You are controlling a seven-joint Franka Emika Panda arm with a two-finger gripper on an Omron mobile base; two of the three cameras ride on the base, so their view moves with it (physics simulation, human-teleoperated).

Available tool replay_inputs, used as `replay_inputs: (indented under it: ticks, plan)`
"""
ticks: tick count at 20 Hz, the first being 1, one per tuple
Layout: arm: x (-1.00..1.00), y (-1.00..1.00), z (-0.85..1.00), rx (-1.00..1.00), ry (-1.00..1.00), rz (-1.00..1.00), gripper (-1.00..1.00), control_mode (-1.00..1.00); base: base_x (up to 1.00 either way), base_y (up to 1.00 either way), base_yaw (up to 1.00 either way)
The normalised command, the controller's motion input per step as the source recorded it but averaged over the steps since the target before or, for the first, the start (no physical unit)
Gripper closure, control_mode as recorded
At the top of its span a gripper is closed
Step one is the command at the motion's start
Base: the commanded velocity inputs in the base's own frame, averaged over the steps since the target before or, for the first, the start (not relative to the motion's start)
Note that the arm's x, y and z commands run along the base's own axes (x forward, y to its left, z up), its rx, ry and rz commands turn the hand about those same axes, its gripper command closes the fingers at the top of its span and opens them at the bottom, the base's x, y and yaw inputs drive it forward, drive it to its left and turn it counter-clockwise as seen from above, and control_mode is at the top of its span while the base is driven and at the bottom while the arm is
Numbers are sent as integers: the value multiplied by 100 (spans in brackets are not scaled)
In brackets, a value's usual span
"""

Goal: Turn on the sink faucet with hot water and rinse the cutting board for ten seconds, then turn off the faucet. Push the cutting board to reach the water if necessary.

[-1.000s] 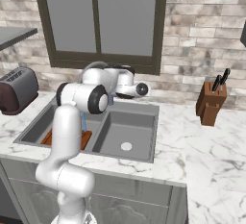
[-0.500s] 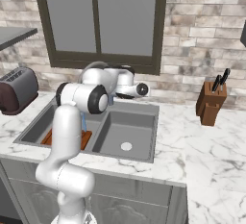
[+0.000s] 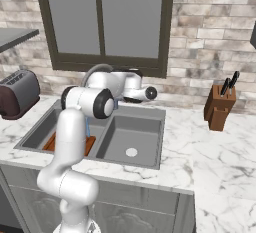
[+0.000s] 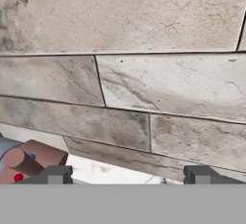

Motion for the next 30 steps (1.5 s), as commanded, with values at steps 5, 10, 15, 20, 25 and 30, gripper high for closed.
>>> replay_inputs:
  ticks: [5,10,15,20,25,30]
  plan:
    - [23,55,6,0,0,1,-100,-100,0,0,0]
    - [16,65,4,0,0,0,-100,-100,0,0,0]
    - [19,79,6,0,0,0,-100,-100,0,0,0]
    - [12,80,6,0,0,0,-100,-100,0,0,0]
    - [18,83,9,-1,0,0,-100,-100,0,0,0]
    - [17,84,13,-1,0,0,-100,-100,0,0,0]
